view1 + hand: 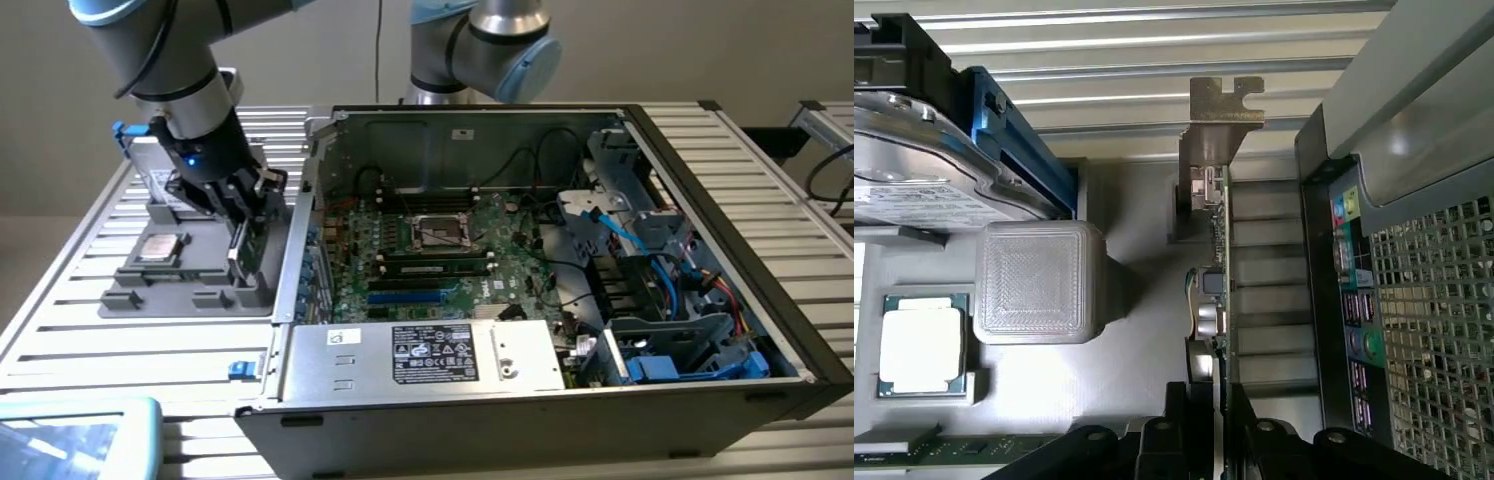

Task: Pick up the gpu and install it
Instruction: 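Pick up the gpu and move the gpu toward the slot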

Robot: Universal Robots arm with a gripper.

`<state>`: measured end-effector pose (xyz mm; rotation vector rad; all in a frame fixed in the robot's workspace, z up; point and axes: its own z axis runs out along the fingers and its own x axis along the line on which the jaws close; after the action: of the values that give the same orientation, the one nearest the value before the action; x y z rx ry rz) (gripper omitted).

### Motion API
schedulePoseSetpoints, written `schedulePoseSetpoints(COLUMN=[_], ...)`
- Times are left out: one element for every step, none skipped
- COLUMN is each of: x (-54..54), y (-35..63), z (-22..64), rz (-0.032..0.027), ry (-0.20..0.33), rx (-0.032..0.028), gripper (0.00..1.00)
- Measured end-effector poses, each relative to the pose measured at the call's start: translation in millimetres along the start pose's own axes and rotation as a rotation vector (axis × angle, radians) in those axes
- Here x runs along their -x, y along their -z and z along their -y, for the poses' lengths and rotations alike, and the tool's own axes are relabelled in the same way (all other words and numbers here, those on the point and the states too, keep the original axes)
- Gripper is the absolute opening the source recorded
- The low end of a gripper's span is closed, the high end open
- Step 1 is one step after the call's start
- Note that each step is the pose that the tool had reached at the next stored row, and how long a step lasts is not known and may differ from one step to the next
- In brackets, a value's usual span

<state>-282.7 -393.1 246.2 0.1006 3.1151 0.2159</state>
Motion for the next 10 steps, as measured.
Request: schedulePoseSetpoints(x=[0.0, 0.0, -0.1, -0.2, -0.7, -1.2, -1.7, -2.2, -2.5, -2.6], y=[3.9, 8.3, 12.6, 16.8, 21.0, 25.3, 29.7, 34.3, 38.9, 43.4], z=[-0.6, -1.1, -1.7, -2.3, -2.9, -3.5, -4.0, -4.6, -5.2, -5.8], rz=[0.0006, 0.0010, 0.0013, 0.0019, 0.0023, 0.0033, 0.0035, 0.0038, 0.0039, 0.0038], ry=[0.000, 0.000, 0.000, 0.000, 0.000, 0.000, 0.001, 0.001, 0.001, 0.001], rx=[0.0002, 0.0001, 0.0001, 0.0002, 0.0002, 0.0004, 0.0003, 0.0003, 0.0004, 0.0003], gripper=[0.27, 0.27, 0.27, 0.27, 0.27, 0.27, 0.27, 0.27, 0.27, 0.27])
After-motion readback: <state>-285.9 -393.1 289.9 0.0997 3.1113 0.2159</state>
